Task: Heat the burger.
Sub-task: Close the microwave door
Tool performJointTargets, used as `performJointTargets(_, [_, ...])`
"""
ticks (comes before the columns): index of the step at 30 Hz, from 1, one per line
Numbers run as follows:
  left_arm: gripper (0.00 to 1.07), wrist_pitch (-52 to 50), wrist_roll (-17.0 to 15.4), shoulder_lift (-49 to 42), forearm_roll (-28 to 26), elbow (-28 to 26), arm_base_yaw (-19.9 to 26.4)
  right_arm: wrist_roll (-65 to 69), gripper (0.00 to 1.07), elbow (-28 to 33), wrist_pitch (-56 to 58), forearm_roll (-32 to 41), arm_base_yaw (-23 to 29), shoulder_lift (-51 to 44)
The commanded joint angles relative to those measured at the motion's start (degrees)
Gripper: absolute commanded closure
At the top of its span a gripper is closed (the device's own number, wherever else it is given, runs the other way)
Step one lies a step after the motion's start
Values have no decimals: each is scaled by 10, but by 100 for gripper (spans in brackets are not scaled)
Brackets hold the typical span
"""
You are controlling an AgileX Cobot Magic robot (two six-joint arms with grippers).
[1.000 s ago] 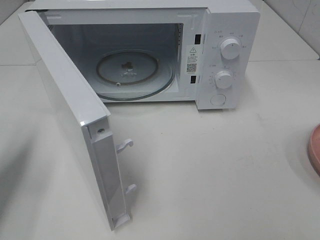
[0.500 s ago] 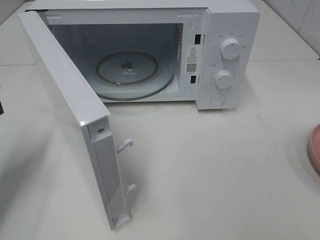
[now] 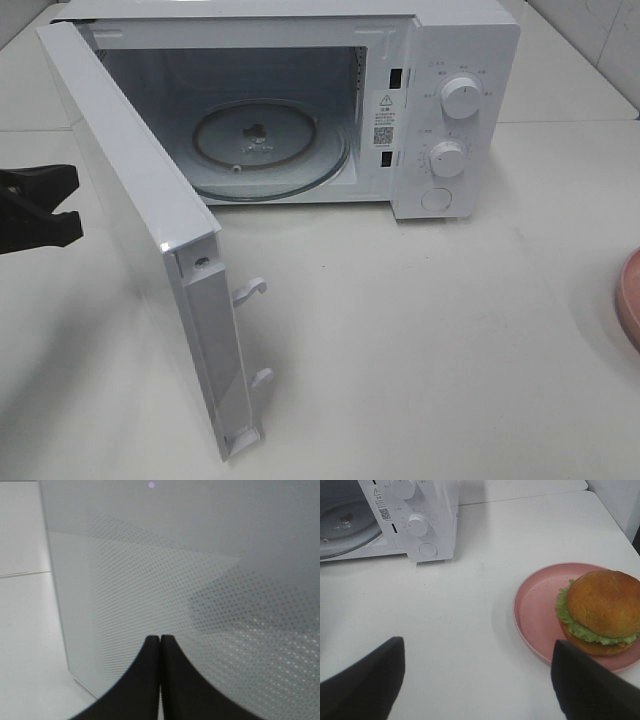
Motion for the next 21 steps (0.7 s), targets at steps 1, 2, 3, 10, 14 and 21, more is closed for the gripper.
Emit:
performJointTargets(1, [107, -8, 2, 11, -5, -10, -15, -7, 32, -1, -3, 0, -3, -17])
performJointTargets(2, [107, -9, 1, 18, -5, -13, -26, -7, 32, -1, -3, 0, -3, -17])
performJointTargets(3, [107, -9, 1, 18, -5, -13, -26, -7, 32, -1, -3, 0, -3, -17])
performJointTargets(10, [107, 6, 1, 30, -11, -41, -61, -7, 32, -1, -3, 0, -3, -17])
performJointTargets(14, [107, 15, 1, 39, -13, -56, -76, -7, 32, -1, -3, 0, -3, -17])
performJointTargets(21, [107, 30, 1, 62, -24, -91, -102, -6, 32, -1, -3, 0, -3, -17])
